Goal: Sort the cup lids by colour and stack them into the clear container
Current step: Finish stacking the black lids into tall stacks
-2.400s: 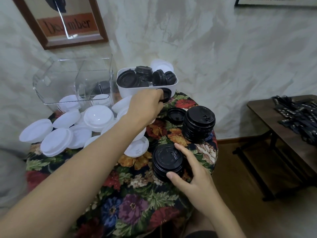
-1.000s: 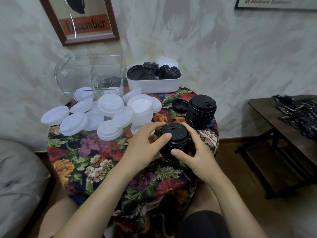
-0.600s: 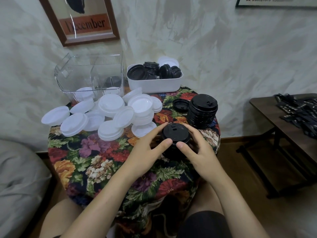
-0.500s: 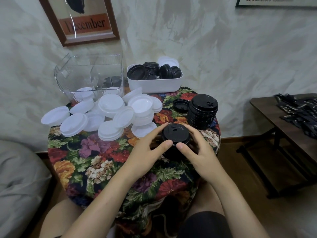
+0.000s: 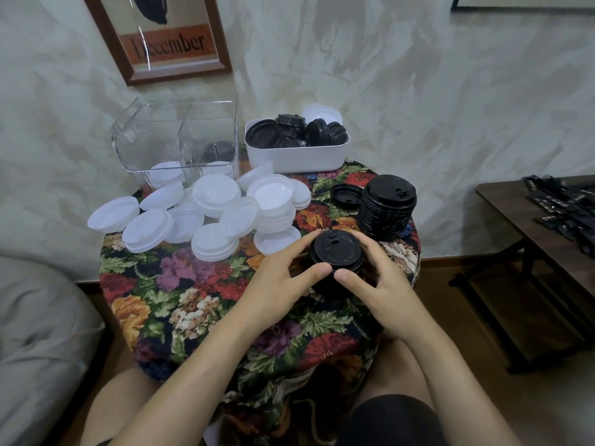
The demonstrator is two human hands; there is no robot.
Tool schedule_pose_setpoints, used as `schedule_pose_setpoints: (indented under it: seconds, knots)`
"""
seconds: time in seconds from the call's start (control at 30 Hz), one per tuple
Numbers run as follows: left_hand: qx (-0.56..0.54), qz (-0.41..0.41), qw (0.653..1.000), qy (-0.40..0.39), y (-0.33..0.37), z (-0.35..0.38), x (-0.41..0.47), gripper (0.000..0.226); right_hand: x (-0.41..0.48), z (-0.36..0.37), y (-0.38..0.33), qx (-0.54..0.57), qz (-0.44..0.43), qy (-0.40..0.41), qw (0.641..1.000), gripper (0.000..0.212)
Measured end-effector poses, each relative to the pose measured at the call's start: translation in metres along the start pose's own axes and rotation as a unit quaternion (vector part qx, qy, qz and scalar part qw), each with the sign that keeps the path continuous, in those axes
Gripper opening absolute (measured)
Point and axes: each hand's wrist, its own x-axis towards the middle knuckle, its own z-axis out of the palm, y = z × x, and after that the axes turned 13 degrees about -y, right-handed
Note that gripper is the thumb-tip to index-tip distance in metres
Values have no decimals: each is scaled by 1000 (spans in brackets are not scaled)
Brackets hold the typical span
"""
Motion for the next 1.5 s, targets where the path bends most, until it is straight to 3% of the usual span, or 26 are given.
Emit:
schedule_pose_setpoints:
  seconds: [0.17, 0.37, 0.47, 0.57, 0.73, 0.83, 1.0, 1.07, 1.13, 1.2, 1.27, 1.5]
  knots:
    - [0, 7, 1000, 6, 16, -5, 10, 31, -4, -7, -1, -1, -4, 29, 1000, 62]
    - [197, 31, 974, 104, 29, -20, 80, 29, -5, -3, 6, -2, 9, 39, 999, 63]
    - [352, 8, 933, 72, 27, -23, 123, 39, -5, -3, 8, -2, 12, 42, 999, 67]
    - [420, -12, 907, 25, 19, -22, 153, 44, -6, -3, 8, -2, 16, 38, 999, 65]
    - [475, -39, 879, 7, 12, -23, 172, 25, -6, -5, 7, 1, 18, 34, 999, 67]
    - [444, -27, 894, 50, 16, -27, 163, 13, -6, -5, 7, 1, 17, 31, 999, 67]
    - [351, 12, 923, 158, 39, -34, 115, 15, -7, -4, 8, 2, 21, 30, 999, 68]
    - [236, 38, 954, 179, 50, -35, 90, 10, -7, -4, 7, 1, 23, 31, 999, 70]
    - [40, 47, 982, 178, 56, -30, 65, 6, -6, -4, 7, -3, 21, 32, 999, 70]
    - [-131, 22, 978, 160, 55, -23, 44, 8, -6, -4, 7, -5, 20, 36, 999, 69]
    - [-229, -14, 965, 129, 49, -16, 30, 11, -7, -4, 6, -5, 23, 36, 999, 67]
    - [-248, -42, 964, 81, 35, -10, 16, 26, -7, -3, 5, -9, 22, 37, 999, 62]
